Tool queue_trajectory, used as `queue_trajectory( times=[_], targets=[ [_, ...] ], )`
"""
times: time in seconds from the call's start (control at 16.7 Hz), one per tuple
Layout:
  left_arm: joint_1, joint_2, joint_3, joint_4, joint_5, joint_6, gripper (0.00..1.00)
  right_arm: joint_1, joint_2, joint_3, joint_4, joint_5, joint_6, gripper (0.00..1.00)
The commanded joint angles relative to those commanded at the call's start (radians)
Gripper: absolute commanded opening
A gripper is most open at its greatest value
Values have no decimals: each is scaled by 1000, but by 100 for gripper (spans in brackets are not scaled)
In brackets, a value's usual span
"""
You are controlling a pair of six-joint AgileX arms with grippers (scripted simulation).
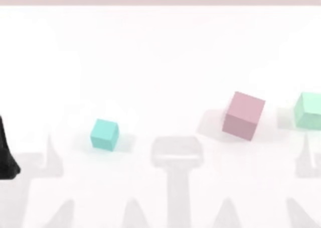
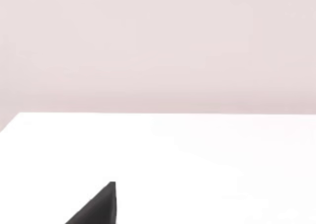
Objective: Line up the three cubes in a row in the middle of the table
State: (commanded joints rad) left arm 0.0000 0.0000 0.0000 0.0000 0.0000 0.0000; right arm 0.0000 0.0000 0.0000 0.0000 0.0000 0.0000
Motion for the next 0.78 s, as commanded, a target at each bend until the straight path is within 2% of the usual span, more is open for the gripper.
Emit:
queue_trajectory(
  times=[0.36, 0.54, 0.78],
  targets=[
    [-32, 104, 102, -71, 3, -15, 100, 0, 0, 0, 0, 0, 0, 100],
    [-79, 293, 271, -188, 3, -37, 100, 0, 0, 0, 0, 0, 0, 100],
    [-159, 682, 557, -400, 1, -72, 100, 0, 0, 0, 0, 0, 0, 100]
  ],
)
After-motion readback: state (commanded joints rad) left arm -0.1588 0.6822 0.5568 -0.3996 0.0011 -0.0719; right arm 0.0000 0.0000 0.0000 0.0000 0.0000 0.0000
